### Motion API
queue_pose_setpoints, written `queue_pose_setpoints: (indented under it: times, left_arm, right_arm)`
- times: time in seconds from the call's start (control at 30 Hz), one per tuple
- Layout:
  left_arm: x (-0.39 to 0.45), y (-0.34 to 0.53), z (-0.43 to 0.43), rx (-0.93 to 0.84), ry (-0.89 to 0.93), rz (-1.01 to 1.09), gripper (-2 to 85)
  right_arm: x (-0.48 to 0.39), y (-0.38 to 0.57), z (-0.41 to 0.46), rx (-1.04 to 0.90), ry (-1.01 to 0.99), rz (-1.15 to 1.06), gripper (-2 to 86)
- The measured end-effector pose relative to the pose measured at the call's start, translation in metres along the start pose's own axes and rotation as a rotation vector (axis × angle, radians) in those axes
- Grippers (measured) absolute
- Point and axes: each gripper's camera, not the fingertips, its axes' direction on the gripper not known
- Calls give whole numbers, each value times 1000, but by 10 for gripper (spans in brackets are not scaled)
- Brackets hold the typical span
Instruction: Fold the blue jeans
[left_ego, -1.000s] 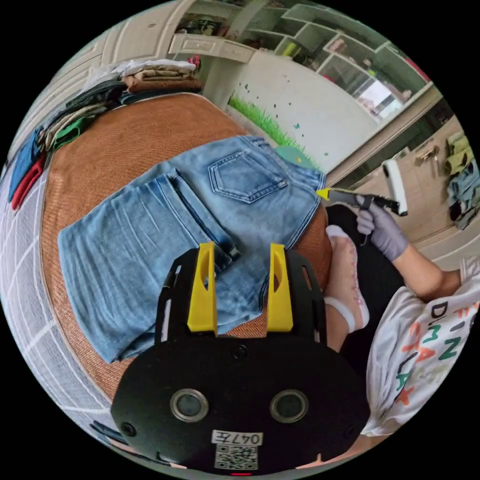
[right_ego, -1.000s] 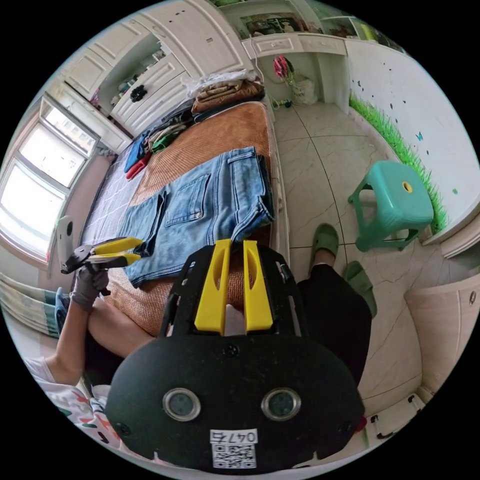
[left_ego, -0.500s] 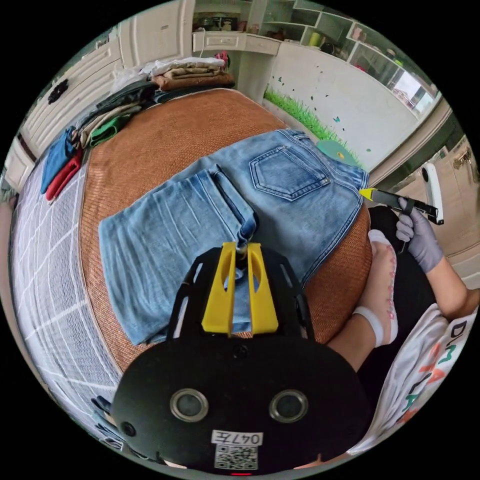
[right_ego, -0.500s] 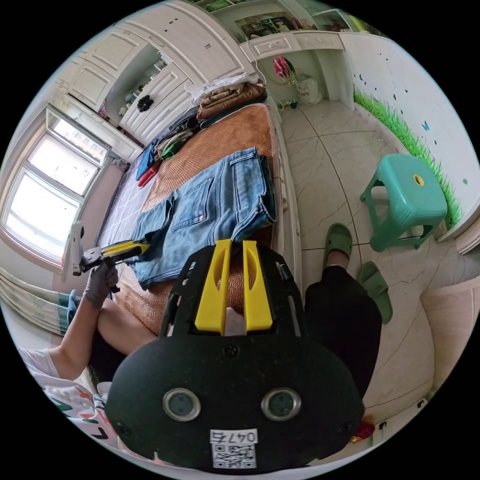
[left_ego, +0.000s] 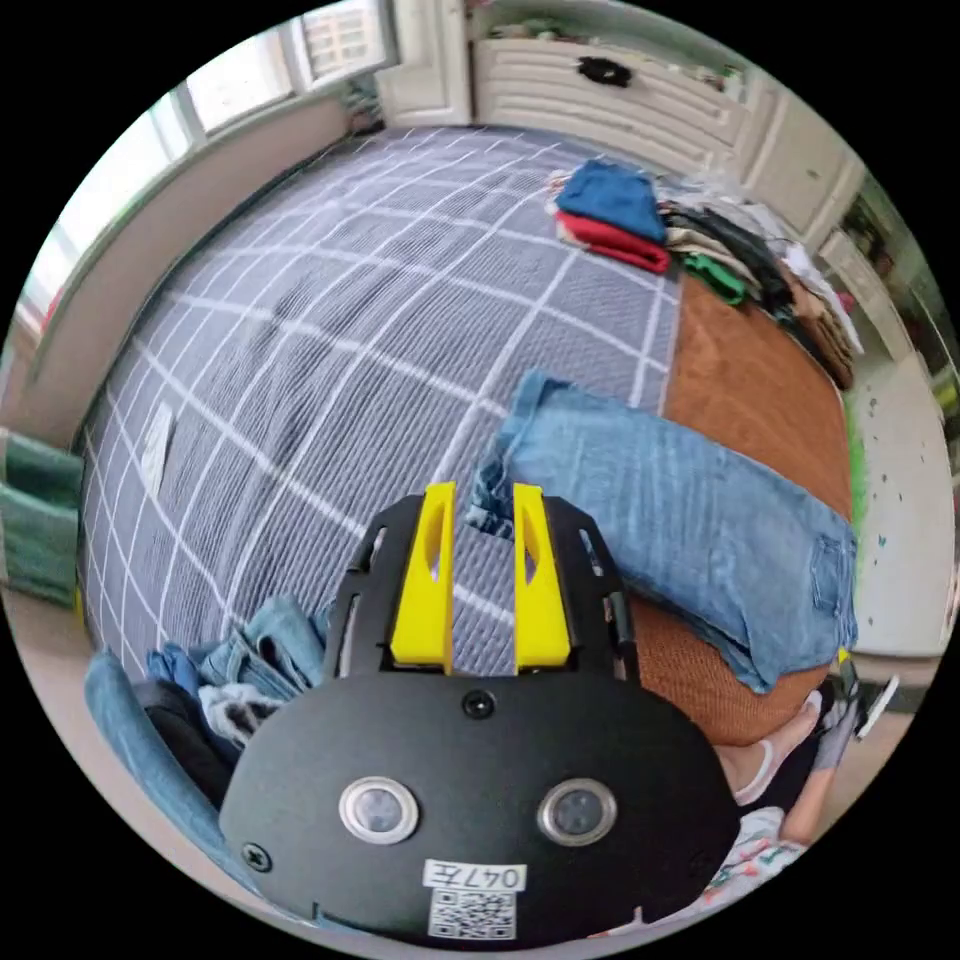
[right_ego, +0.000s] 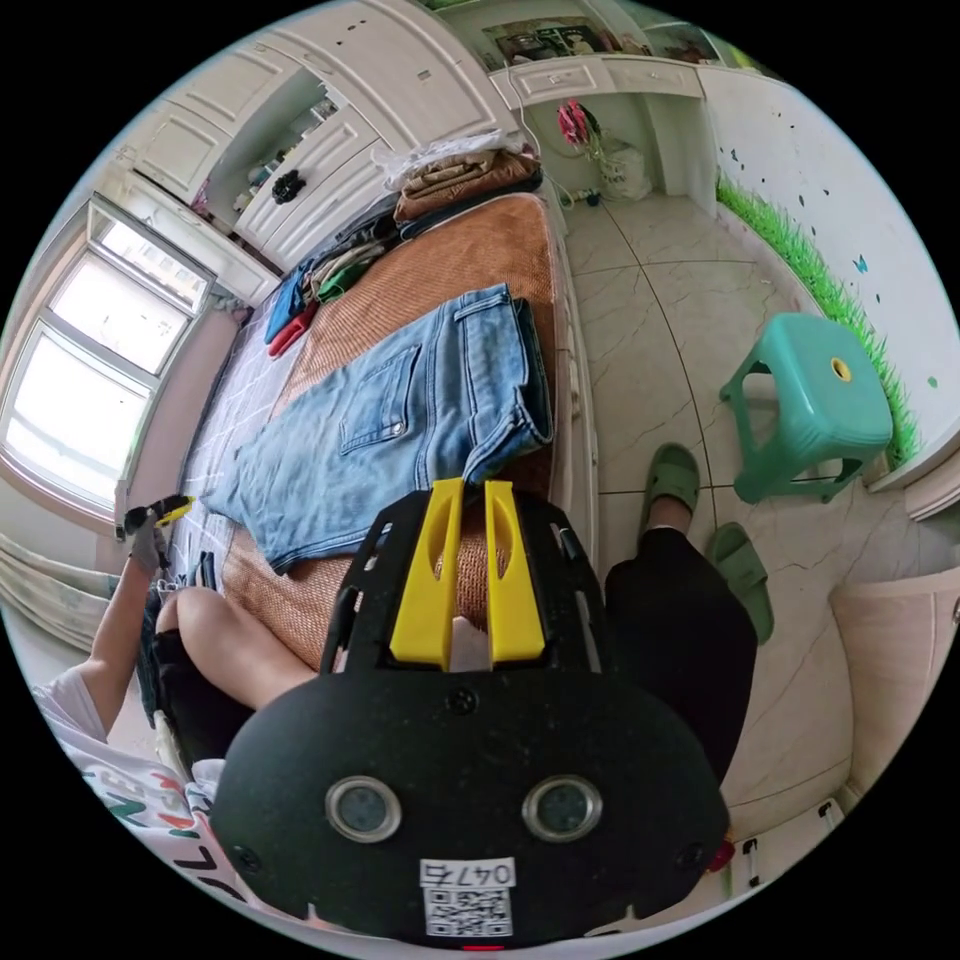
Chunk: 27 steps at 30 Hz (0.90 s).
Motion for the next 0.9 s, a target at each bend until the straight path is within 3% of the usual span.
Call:
queue_pose_setpoints:
  times: [0.07,0.13,0.2,0.3,0.37,0.47,0.57,0.7,0.9]
  left_arm:
    - [-36,10,34,-52,100,-189,160]
    - [-37,21,39,22,246,-233,161]
    - [-9,24,41,51,339,-157,148]
    - [79,19,67,-135,452,127,137]
    - [139,22,100,-245,379,281,137]
    - [180,20,147,-330,231,327,139]
    - [211,13,180,-386,198,358,148]
    - [241,-3,214,-376,116,364,138]
    - [265,-26,257,-211,74,338,134]
  right_arm:
    - [-4,-8,5,-28,40,7,5]
    - [-8,-14,9,-46,66,-1,4]
    - [-10,-21,13,-65,83,-10,2]
    - [-14,-35,19,-79,96,-30,0]
    - [-19,-50,21,-76,114,-51,0]
    - [-25,-74,25,-71,146,-90,-1]
    - [-29,-113,35,-67,167,-125,-2]
    - [-34,-161,49,-68,151,-118,-3]
    - [-50,-189,63,-63,164,-156,-1]
